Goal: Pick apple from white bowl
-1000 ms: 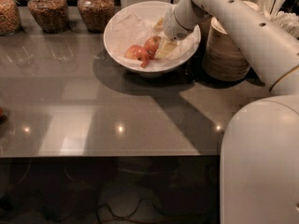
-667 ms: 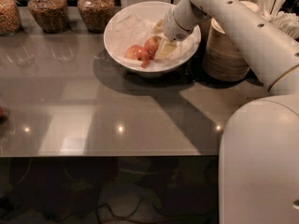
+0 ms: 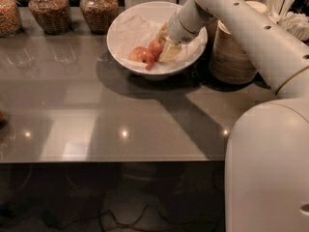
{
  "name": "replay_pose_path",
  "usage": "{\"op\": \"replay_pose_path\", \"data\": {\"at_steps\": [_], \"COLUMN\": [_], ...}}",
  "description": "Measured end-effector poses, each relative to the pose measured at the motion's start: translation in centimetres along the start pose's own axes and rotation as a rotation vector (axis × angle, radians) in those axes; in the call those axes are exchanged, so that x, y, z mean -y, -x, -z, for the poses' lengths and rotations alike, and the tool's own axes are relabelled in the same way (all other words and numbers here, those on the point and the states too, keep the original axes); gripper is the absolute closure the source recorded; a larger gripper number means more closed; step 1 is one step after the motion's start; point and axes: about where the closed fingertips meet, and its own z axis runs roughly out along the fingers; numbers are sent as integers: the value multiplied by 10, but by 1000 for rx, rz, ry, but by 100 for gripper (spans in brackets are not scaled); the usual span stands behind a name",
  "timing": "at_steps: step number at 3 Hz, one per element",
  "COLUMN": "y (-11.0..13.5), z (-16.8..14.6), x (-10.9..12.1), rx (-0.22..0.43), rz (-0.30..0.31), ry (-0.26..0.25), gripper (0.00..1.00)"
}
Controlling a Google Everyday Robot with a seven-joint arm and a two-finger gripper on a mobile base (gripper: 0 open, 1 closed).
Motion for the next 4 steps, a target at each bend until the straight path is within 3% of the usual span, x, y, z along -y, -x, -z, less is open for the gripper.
{"op": "replay_pose_path", "data": {"at_steps": [1,2,4], "y": [0,2,16], "z": [0,6,48], "x": [-1,-2,6], "rx": [0,6,41], "rz": [-2,-11,-24], "ry": [4,-9,-105], "gripper": [86,100,100]}}
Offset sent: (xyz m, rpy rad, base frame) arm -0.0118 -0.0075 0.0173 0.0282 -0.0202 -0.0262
